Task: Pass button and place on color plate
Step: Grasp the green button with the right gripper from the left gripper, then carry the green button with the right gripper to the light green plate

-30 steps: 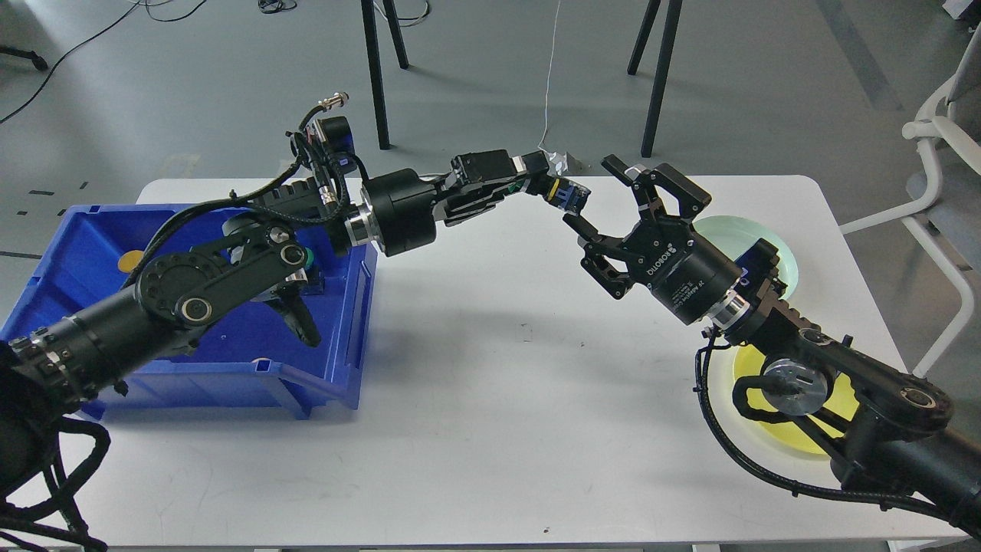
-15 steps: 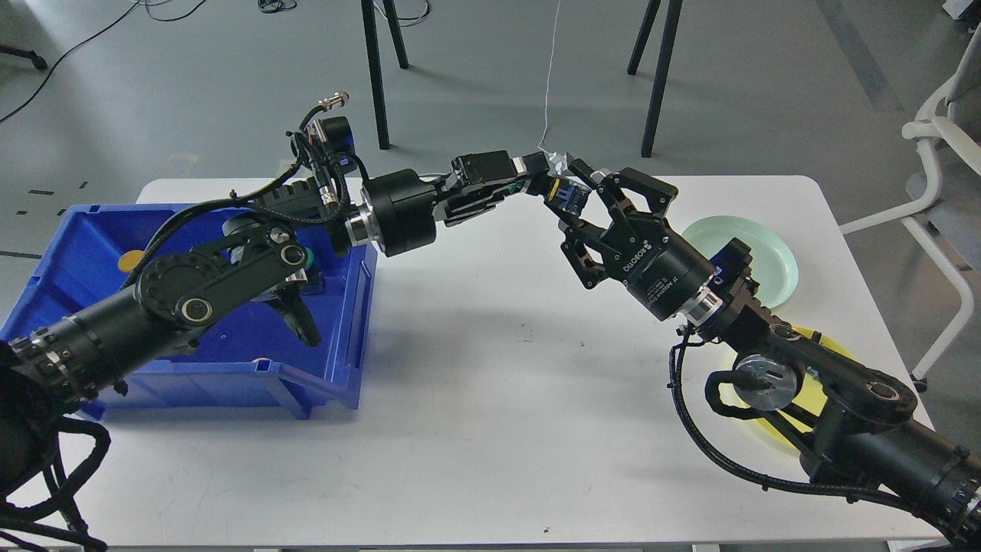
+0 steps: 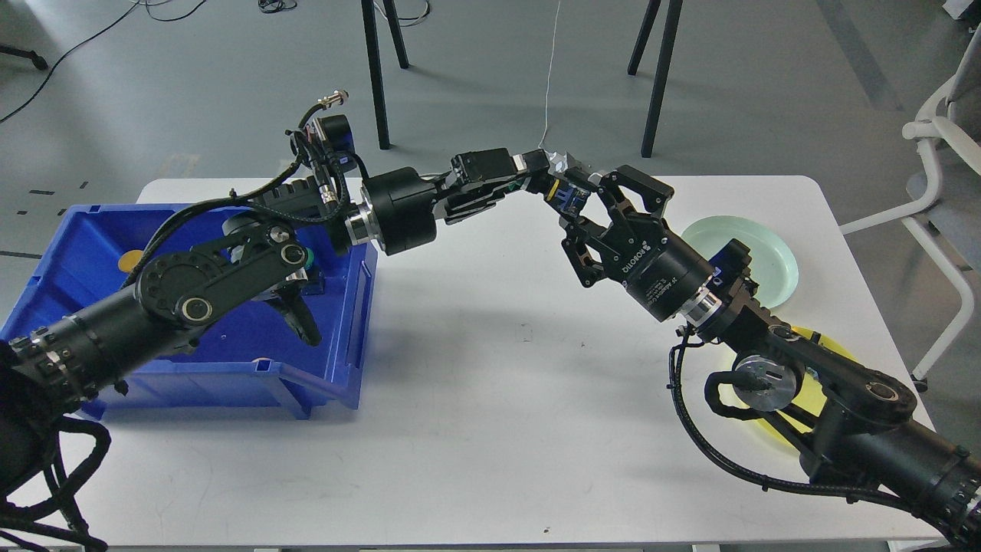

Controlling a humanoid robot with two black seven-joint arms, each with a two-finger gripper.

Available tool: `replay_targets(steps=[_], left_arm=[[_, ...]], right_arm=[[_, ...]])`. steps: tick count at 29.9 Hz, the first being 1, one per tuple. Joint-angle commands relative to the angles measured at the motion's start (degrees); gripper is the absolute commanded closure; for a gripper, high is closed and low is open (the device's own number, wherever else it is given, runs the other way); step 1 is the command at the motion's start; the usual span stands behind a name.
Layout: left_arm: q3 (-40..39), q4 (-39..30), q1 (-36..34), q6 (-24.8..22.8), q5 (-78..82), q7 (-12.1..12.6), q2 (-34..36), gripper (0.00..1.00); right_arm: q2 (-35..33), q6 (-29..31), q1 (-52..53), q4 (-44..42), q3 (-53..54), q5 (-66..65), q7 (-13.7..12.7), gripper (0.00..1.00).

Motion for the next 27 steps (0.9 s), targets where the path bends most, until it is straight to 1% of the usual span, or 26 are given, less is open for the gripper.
replay_targets(steps=[1, 4, 8, 11, 15, 17, 22, 25, 27], left_arm=[[-0.03, -0.07, 0.1, 0.0, 0.01, 0.05, -0.09, 0.67], [-0.03, -0.07, 0.1, 0.0, -0.08, 0.05, -0.09, 0.38], [-0.03, 0.02, -0.07, -0.09, -0.08, 0.05, 0.0, 0.23], [-0.11, 0.02, -0.07, -0.17, -0.26, 0.05, 0.09, 0.15], [-0.11, 0.1, -0.07, -0.09, -0.78, 0.05, 0.18, 0.06], [-0.2, 0.1, -0.07, -0.17, -0.78, 0.05, 0.09, 0.06], [-0.38, 0.1, -0.07, -0.17, -0.87, 0.05, 0.18, 0.05], [-0.38, 0.1, -0.07, -0.17, -0.87, 0.05, 0.18, 0.05], [-0.29, 0.1, -0.07, -0.17, -0.87, 0.05, 0.18, 0.05]], right_arm=[[0.0, 0.01, -0.03, -0.08, -0.03, 0.0, 0.02, 0.99], [0.0, 0.01, -0.12, 0.1, -0.03, 0.0, 0.02, 0.99], [0.08, 0.01, -0.2, 0.1, -0.03, 0.0, 0.02, 0.99], [0.0, 0.01, -0.29, 0.1, -0.03, 0.0, 0.02, 0.99], [-0.62, 0.01, -0.73, 0.27, 0.58, 0.09, 0.02, 0.99], [-1.14, 0.01, -1.17, 0.36, 1.72, 0.18, 0.02, 0.99], [-5.88, 0.01, -3.63, -0.25, 6.99, 0.18, 0.02, 0.99], [-9.13, 0.01, -4.16, -3.23, 9.37, 0.09, 0.02, 0.99], [-10.89, -2.05, -4.07, -5.86, 9.73, 0.0, 0.02, 0.99]])
